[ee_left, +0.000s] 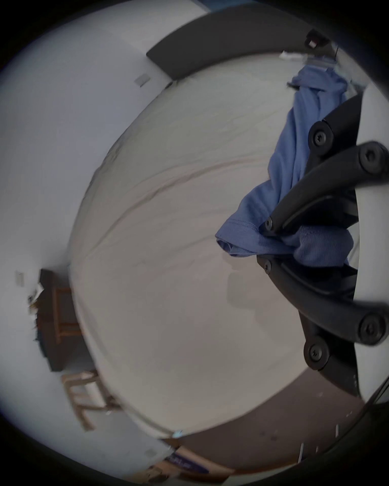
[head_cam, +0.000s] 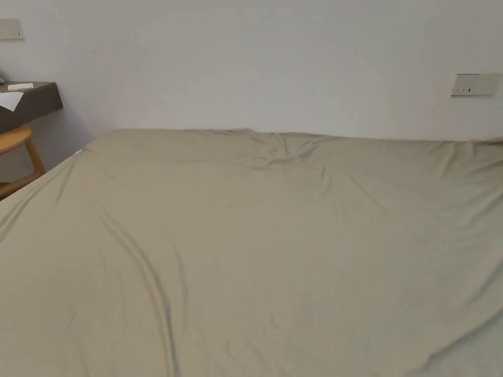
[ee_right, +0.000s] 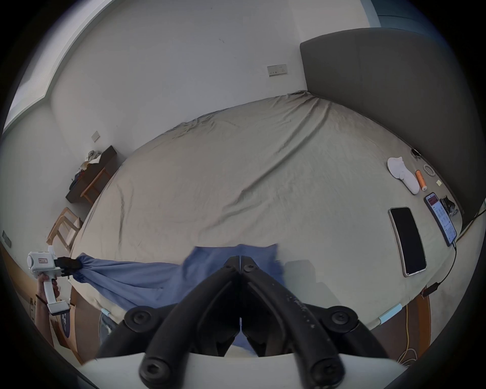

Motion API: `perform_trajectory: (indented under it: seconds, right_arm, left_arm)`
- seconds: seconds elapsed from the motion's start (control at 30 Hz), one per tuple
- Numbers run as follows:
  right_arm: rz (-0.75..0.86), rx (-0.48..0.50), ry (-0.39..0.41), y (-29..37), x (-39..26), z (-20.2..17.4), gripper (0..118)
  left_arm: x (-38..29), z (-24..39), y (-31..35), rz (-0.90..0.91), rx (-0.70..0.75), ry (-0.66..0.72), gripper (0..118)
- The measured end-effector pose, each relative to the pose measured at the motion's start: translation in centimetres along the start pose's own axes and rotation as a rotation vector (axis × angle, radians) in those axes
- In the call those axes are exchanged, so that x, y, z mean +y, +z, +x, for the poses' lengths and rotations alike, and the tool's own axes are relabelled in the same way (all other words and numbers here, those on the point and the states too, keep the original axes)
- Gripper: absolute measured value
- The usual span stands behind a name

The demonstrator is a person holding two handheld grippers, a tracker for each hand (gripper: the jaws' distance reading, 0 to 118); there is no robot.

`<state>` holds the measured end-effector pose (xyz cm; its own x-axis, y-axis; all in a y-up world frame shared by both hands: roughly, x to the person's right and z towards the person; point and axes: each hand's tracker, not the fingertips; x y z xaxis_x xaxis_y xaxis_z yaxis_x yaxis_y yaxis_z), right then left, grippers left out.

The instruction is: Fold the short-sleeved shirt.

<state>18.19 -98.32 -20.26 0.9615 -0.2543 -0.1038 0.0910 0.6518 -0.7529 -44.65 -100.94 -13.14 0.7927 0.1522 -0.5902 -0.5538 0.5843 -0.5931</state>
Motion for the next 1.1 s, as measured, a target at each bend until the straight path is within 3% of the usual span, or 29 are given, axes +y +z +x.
perform_trajectory:
  seconds: [0.07,0.13,0.3,0.37,0.5,0.67,0.73,0.8,0.83,0.93,0.97,1.03,1.07,1.1]
  right_arm:
    - [0.001,-0.005,0.0,-0.1,-0.2,-0.1,2]
    - [-0.002,-0.005,0.001,-0.2,-0.4,-0.1,2]
    - [-0.018,0.044,-0.022,-0.7,-1.2,-0.2,2]
    - [-0.027,0.051,-0.015,-0.8,-1.5,-0.4,2]
    - [-0.026,0.043,-0.015,-0.3,-2.0,0.2,2]
    - [-0.002,0.012,-0.044,0.2,-2.1,1.1,2]
    - [0.001,0.006,-0.049,0.2,-2.0,1.1,2]
    - [0.001,0.005,-0.049,0.2,-2.0,1.1,2]
    - [0.003,0.006,-0.05,0.2,-2.0,1.0,2]
    - [0.0,0.026,-0.057,-0.2,-2.1,0.9,2]
    - [-0.004,0.032,-0.058,-0.4,-2.1,0.8,2]
    - [-0.014,0.037,-0.055,-0.8,-2.3,0.7,2]
    - [-0.02,0.039,-0.051,-1.0,-2.4,0.5,2]
    - [-0.027,0.042,-0.047,-1.2,-2.5,0.4,2]
  left_arm:
    - [0.5,0.9,1.0,0.022,0.104,-0.061,10]
    - [0.0,2.8,2.3,0.021,0.077,-0.136,10]
    - [-3.4,10.3,4.2,-0.068,-0.307,-0.152,10]
    - [-5.0,13.6,3.7,-0.128,-0.379,-0.188,10]
    - [-9.2,19.5,1.7,-0.182,-0.44,-0.38,10]
    - [-12.4,22.8,-1.9,-0.287,-0.35,-0.402,11]
    - [-12.7,22.9,-1.5,-0.3,-0.372,-0.411,26]
    - [-11.9,21.8,0.4,-0.308,-0.529,-0.37,65]
    - [-11.2,21.0,1.4,-0.316,-0.581,-0.329,70]
    - [-8.9,18.3,2.9,-0.272,-0.619,-0.175,61]
    - [-8.2,17.7,3.3,-0.231,-0.58,-0.157,51]
    - [-7.8,17.3,3.2,-0.138,-0.43,-0.201,14]
    - [-8.0,17.3,2.7,-0.093,-0.307,-0.257,6]
    - [-8.4,17.8,1.9,-0.098,-0.227,-0.287,6]
